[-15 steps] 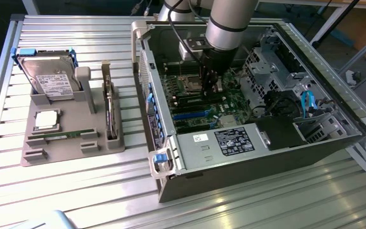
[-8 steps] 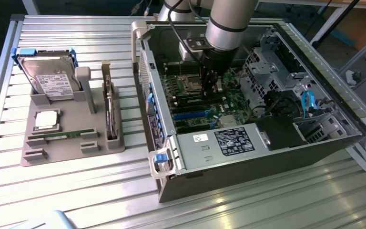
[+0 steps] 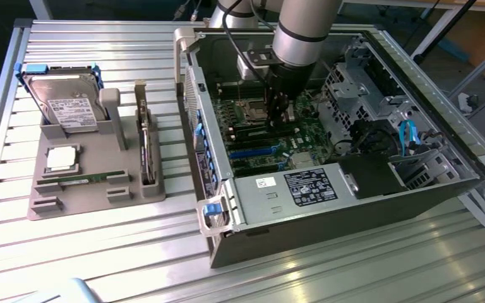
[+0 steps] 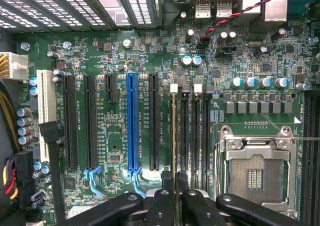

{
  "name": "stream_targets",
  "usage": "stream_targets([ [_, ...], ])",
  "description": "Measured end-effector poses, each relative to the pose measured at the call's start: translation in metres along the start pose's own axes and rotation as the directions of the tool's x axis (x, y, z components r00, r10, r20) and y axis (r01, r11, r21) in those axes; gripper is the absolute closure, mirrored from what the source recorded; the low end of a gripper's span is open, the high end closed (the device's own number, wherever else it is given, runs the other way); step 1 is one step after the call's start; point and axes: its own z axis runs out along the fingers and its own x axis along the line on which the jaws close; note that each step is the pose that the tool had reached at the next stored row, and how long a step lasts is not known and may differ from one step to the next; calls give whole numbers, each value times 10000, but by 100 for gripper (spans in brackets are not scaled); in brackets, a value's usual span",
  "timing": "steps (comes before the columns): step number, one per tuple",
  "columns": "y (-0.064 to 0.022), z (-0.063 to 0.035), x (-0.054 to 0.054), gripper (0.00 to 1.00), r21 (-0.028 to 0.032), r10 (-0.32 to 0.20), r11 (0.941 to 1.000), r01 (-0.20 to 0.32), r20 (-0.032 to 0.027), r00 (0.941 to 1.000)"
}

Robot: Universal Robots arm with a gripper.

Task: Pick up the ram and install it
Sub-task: 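Insert the ram into the slot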

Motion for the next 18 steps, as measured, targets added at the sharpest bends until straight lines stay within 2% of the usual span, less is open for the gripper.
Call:
stream_targets([
  [18,0,26,-1,87,-4,76,10000,-76,-3,10000],
])
